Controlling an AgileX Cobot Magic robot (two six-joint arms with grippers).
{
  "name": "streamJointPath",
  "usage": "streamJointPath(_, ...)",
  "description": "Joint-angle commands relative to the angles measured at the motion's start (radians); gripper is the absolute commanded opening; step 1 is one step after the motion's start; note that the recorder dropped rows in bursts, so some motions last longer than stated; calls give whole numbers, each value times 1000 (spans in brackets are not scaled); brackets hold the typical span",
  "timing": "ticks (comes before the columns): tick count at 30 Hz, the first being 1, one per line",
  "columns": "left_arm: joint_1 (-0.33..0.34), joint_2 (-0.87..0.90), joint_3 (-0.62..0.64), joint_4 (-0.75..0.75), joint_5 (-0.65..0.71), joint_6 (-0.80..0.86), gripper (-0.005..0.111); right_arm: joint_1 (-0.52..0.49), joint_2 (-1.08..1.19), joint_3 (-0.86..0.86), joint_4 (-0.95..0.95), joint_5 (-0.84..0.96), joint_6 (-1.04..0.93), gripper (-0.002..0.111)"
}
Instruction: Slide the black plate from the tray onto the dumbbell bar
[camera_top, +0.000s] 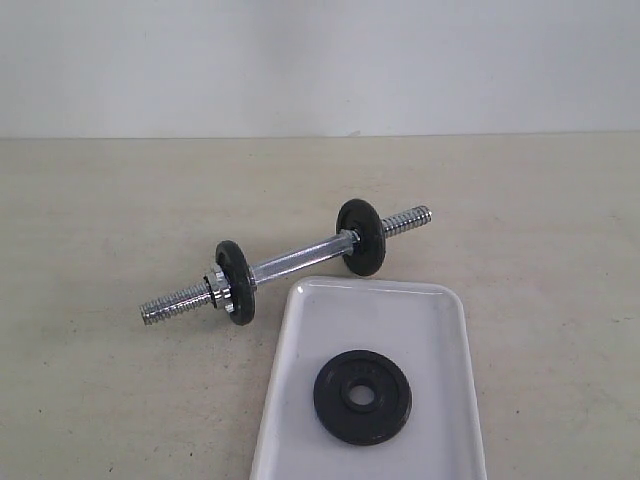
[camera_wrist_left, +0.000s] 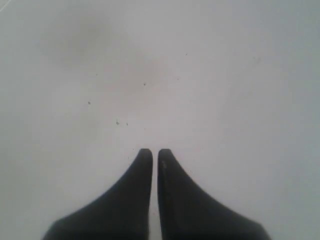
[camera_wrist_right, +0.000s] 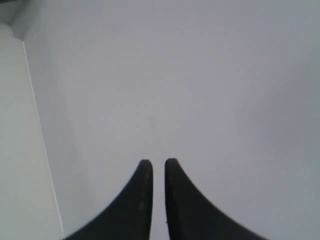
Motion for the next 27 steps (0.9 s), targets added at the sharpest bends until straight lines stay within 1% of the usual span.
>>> streamJointPath(1,-8,-2,3,-5,118,-35,4,-8,-2,-1,-9,-11,36,8)
streamJointPath(3,-8,-2,3,-5,169,-35,4,-8,-2,-1,-7,-7,36,8)
streamJointPath(7,-8,-2,3,-5,272,-51,4,-8,-2,-1,-21,68,42,8)
streamJointPath(8,-8,-2,3,-5,290,-73,4,-8,-2,-1,-38,81,59,8)
streamJointPath(10,-8,-2,3,-5,316,-175,4,-8,-2,-1,-116,81,74,8)
streamJointPath(13,-8,-2,3,-5,324,-339,4,-8,-2,-1,-330,80,95,8)
streamJointPath(16,-8,-2,3,-5,330,-380,4,-8,-2,-41,-657,123,226,8)
streamJointPath(19,-8,-2,3,-5,362,-380,4,-8,-2,-136,-1005,207,439,8)
streamJointPath(20,-8,-2,3,-5,378,-380,4,-8,-2,-181,-1141,239,541,8)
streamJointPath(23,-8,-2,3,-5,449,-368,4,-8,-2,-281,-1421,308,809,8)
streamJointPath(25,-8,-2,3,-5,498,-368,4,-8,-2,-349,-1616,315,999,8)
streamJointPath(27,-8,-2,3,-5,536,-368,4,-8,3,-387,-1618,310,1131,8)
